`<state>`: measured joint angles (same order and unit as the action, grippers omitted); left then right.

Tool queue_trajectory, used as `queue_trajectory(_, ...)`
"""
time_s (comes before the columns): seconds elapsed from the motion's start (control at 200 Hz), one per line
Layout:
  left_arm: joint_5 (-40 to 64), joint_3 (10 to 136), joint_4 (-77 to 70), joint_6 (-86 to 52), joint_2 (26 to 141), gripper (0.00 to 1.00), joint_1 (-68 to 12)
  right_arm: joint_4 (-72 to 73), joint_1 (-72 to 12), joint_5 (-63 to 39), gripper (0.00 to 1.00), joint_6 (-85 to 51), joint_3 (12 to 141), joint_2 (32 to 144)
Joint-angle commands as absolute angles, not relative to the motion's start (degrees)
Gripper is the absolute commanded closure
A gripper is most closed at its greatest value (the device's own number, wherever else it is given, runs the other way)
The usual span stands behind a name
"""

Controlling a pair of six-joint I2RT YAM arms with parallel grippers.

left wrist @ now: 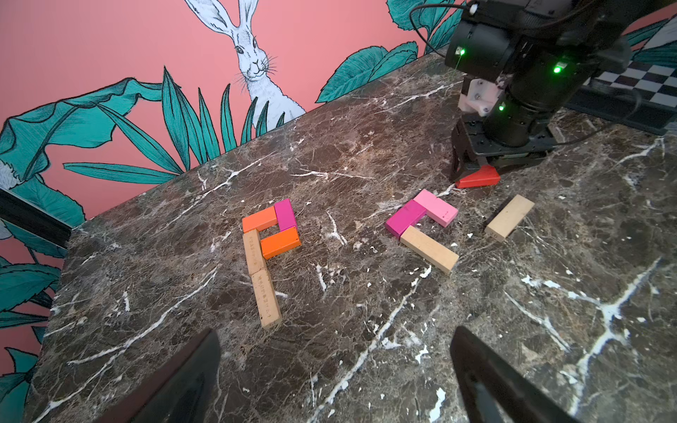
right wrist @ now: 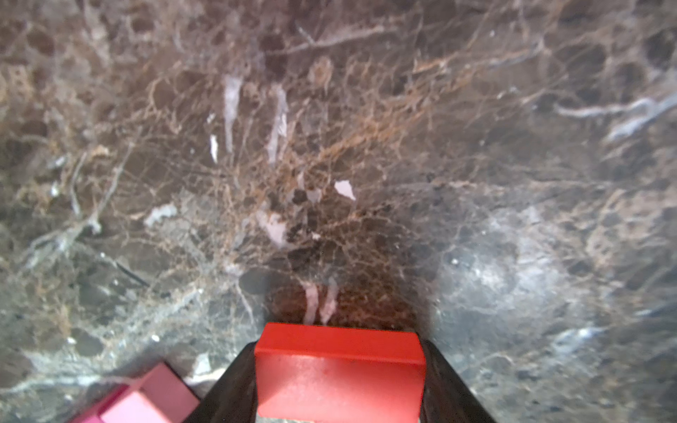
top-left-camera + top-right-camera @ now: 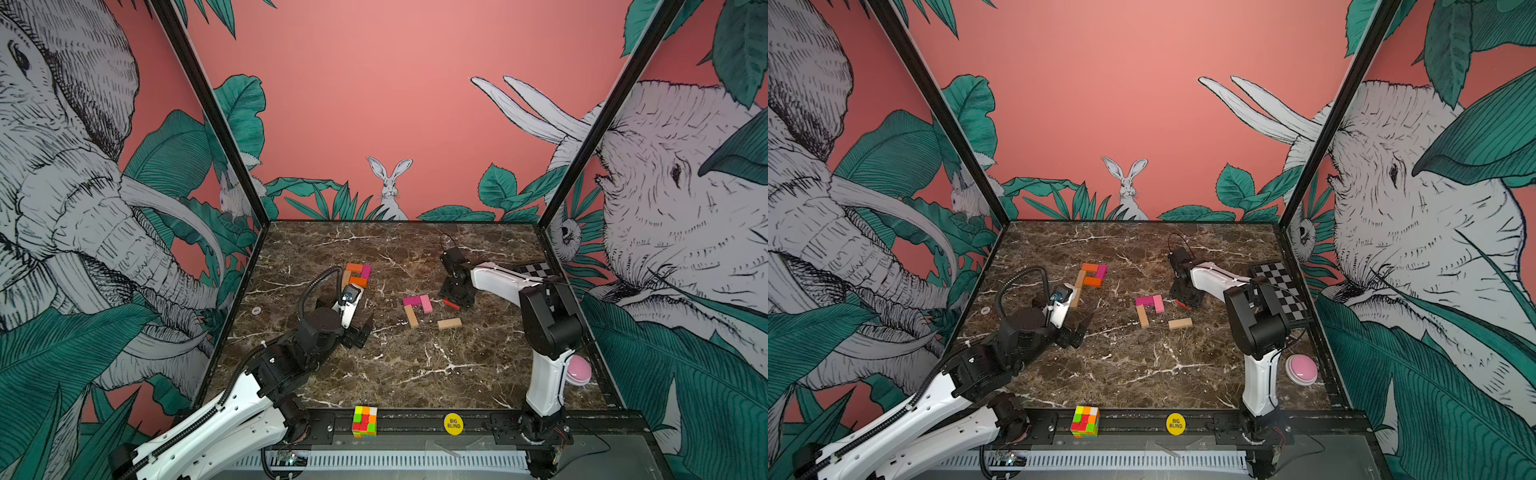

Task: Assemble the letter p with building blocks
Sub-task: Pick up the building block from the center of the board, then assemble the building block at the center of the board.

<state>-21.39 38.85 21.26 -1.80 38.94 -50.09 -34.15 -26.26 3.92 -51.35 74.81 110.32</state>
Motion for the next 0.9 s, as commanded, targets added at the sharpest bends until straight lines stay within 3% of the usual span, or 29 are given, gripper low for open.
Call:
queue_trajectory(0.0, -20.69, 39.9, 20.83, -2.46, 38.45, 0.0, -49.83, -35.52, -28.36, 6.97, 0.46, -43.86, 73.19, 104.92)
queue_trajectory(0.405, -20.04, 39.88, 20.84, -2.63, 38.23, 0.0, -49.81, -32.27, -40.42, 5.78, 0.43, -34.38, 67.49, 98.6)
queue_trajectory(0.89, -20.23, 39.81, 20.86, -2.73, 38.13, 0.01, -49.81, -30.26, -41.47, 4.27, 0.41, -31.05, 69.98, 105.53)
